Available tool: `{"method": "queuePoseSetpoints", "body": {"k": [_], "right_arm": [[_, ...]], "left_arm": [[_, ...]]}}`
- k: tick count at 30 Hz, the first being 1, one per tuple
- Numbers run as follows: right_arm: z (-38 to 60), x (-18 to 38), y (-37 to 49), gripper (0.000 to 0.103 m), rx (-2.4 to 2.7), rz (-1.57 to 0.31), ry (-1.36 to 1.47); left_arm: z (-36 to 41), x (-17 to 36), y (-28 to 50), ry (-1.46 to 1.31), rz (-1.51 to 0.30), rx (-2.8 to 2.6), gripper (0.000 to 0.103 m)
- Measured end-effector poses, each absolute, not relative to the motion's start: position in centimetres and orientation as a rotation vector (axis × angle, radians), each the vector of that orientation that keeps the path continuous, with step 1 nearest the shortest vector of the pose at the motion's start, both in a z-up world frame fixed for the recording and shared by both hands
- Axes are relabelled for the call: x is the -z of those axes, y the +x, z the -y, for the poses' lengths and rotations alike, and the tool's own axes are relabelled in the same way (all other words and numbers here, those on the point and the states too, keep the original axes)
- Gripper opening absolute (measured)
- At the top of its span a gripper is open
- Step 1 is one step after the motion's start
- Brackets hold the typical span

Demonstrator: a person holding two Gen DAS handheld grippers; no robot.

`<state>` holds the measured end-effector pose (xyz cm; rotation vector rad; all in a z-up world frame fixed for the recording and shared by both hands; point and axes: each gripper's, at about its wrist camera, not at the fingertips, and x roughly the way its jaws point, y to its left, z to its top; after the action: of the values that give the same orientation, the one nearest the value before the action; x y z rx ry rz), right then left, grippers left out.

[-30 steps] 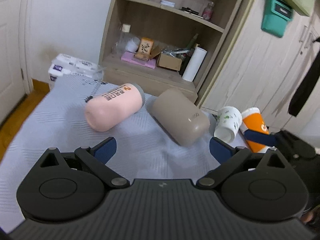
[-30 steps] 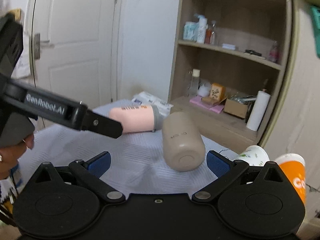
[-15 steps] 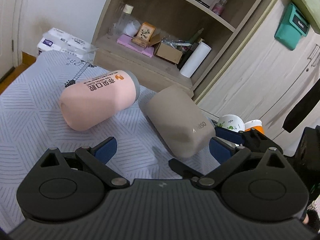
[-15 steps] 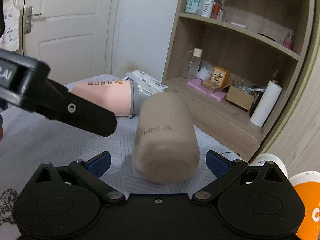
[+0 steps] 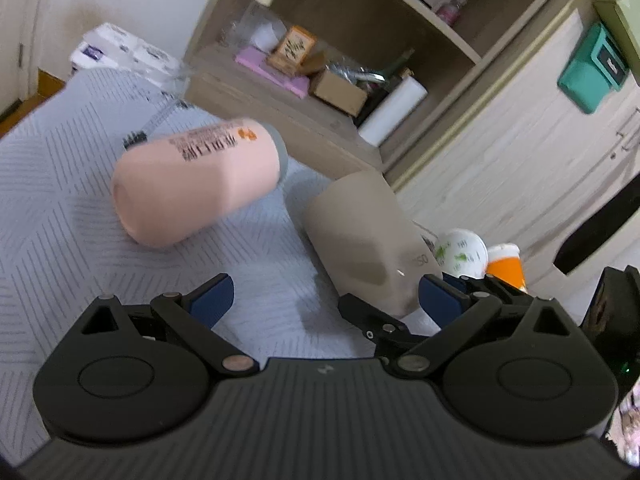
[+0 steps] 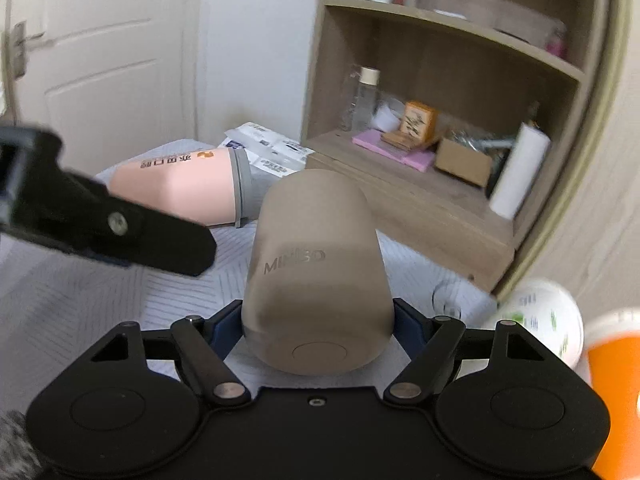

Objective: Flip cup upright
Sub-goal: 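Rotate the right gripper to tip the beige tumbler upright, opening upward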

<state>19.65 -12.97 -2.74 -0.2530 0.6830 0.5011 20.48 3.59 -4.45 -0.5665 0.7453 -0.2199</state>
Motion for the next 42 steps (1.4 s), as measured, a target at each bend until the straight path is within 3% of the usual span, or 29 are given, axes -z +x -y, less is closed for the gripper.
{"method": "queuePoseSetpoints", "body": {"k": [23,36,42], "right_arm": [[15.6,1.7,13.1,0.082,-0.538,-0.902,0.096],[15.7,2.1,10.9,0.082,-0.55,-0.955,0.056],[15.2,2.0,11.3,0.082,-0.572,-0.969,0.006]], "left_arm": [[-3.8,5.4,16.5,-0.708,-0.811,0.372,0.1],[-3.7,6.3,14.7,-0.734,-0.845,0.391,0.099],[-3.2,7.1,15.1,-0.716,-0.864,0.423,0.091]]}}
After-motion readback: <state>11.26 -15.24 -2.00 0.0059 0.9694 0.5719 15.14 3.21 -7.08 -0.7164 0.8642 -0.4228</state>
